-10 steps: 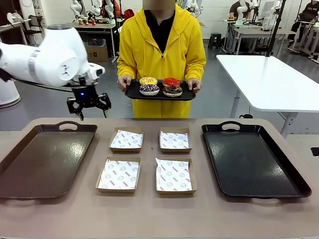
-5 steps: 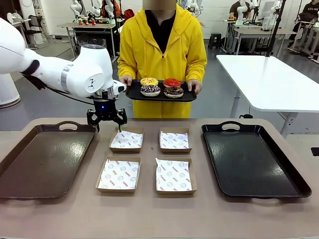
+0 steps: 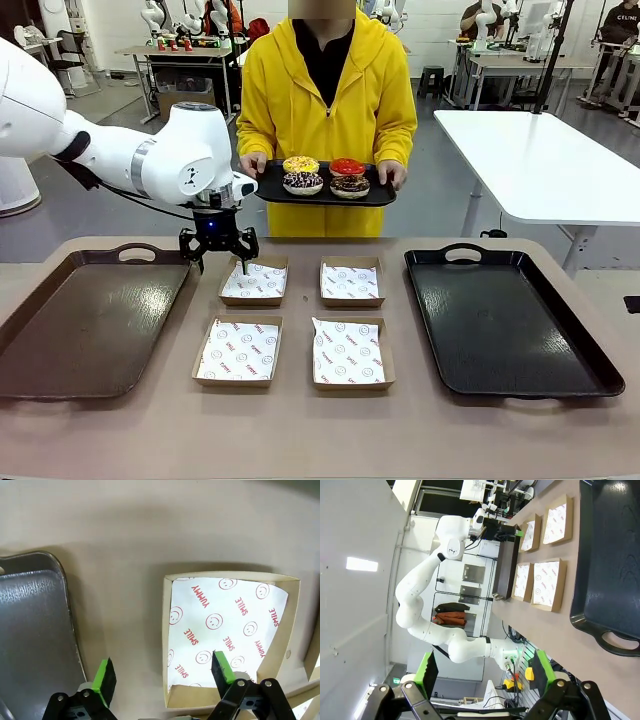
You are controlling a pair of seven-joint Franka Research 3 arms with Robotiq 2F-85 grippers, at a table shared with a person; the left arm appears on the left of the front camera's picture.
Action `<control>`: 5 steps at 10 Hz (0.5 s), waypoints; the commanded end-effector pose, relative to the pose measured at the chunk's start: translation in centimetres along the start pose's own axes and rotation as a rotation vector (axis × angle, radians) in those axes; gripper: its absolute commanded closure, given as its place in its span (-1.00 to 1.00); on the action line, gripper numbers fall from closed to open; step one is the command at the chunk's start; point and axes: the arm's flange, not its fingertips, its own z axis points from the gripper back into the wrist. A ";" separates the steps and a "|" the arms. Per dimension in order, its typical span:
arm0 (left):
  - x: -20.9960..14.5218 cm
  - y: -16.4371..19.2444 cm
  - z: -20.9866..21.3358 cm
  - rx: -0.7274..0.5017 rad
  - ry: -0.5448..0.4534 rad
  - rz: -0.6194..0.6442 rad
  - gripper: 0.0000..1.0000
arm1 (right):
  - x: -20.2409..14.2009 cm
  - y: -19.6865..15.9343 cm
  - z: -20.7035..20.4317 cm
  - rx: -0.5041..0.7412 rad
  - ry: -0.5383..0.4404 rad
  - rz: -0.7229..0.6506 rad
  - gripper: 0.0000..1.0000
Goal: Individually package the donuts and arrange them on the tray.
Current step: Pick up one Paper togo box.
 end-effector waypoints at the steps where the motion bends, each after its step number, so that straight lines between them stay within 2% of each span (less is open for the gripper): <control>1: 0.0 0.0 0.4 0.001 -0.009 0.008 -1.00 | 0.1 0.0 -0.1 0.014 -0.003 0.006 -1.00; 5: 0.0 0.0 0.4 0.001 -0.009 0.008 -1.00 | 0.1 0.0 -0.1 0.014 -0.003 0.006 -1.00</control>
